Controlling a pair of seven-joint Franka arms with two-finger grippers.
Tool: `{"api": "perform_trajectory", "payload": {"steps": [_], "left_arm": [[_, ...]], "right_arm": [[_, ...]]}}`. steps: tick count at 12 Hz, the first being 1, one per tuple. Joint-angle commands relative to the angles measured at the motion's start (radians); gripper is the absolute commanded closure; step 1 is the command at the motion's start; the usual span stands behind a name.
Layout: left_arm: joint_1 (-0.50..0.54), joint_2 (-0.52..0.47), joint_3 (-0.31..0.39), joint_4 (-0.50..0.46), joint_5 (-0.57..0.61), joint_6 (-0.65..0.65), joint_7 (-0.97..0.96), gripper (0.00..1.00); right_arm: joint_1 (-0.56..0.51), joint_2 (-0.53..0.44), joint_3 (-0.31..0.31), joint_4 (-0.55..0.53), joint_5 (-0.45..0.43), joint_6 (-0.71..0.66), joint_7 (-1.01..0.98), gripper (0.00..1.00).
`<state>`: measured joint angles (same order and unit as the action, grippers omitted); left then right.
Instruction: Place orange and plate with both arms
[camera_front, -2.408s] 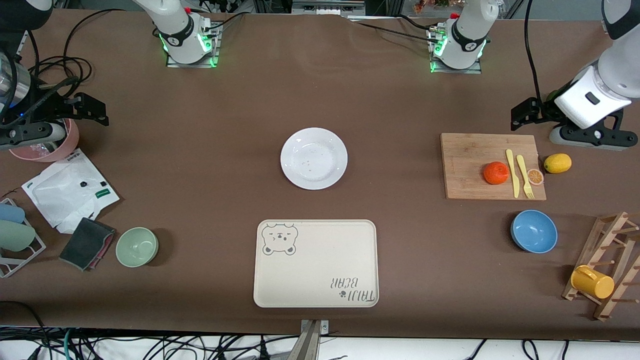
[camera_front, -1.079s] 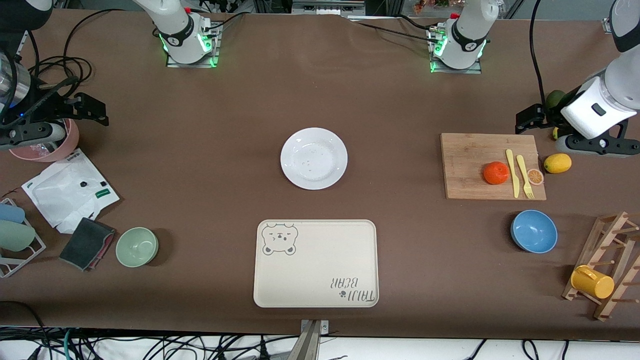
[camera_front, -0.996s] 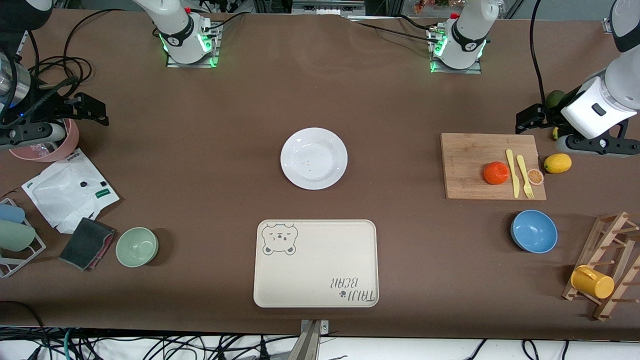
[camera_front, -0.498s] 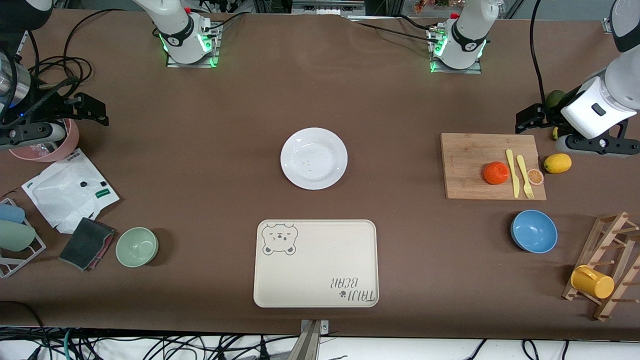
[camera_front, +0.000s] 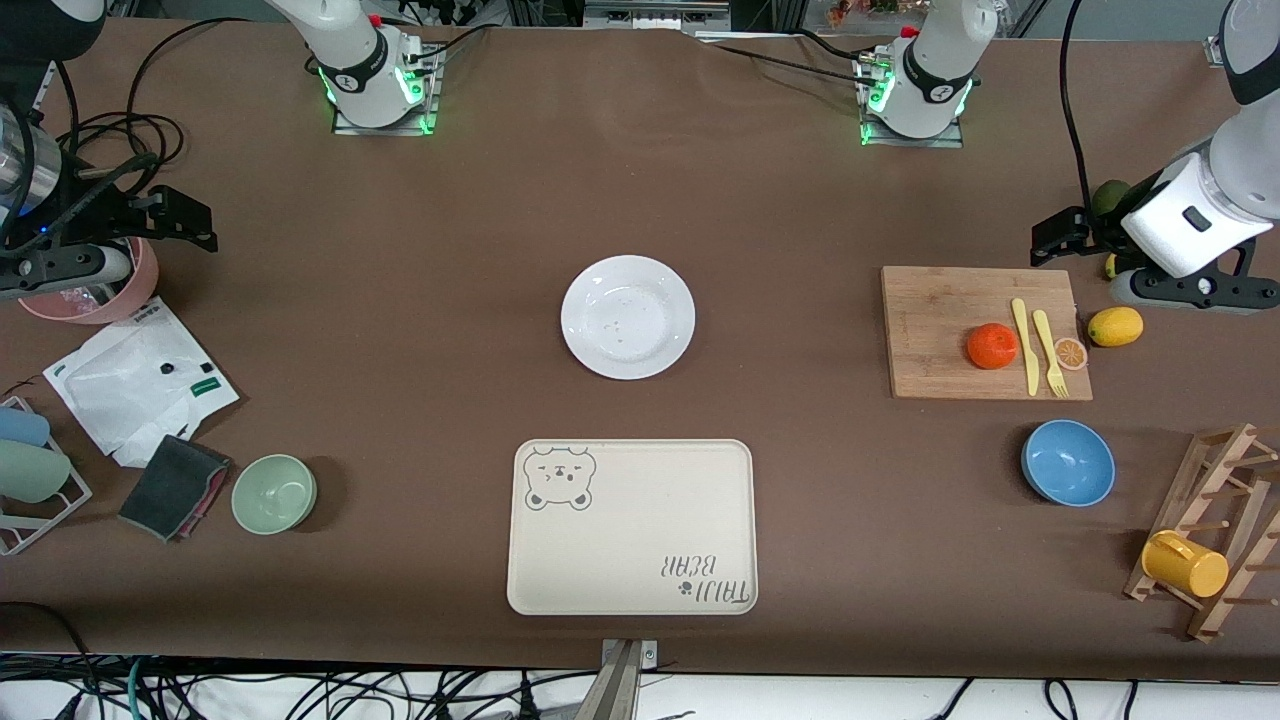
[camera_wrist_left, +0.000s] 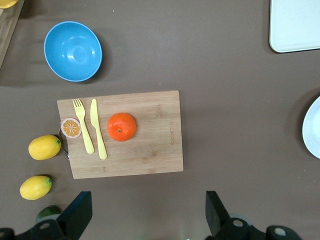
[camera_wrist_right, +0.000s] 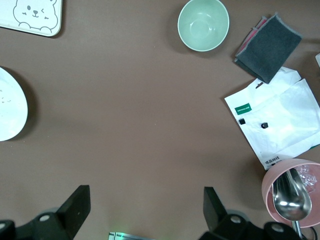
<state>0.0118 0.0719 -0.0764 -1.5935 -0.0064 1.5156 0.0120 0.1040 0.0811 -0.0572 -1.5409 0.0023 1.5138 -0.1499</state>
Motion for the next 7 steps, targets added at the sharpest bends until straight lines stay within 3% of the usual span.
{"api": "perform_trajectory", "payload": {"steps": [1,7], "left_arm": [[0.005,0.009,0.000,0.029,-0.017,-0.025,0.019,0.00],[0.005,0.009,-0.002,0.029,-0.017,-0.025,0.019,0.00]], "right_arm": [[-0.007,0.005,0.004,0.018,0.013,-0.015,0.013,0.00],[-0.007,0.005,0.005,0.019,0.013,-0.011,0.012,0.00]]}}
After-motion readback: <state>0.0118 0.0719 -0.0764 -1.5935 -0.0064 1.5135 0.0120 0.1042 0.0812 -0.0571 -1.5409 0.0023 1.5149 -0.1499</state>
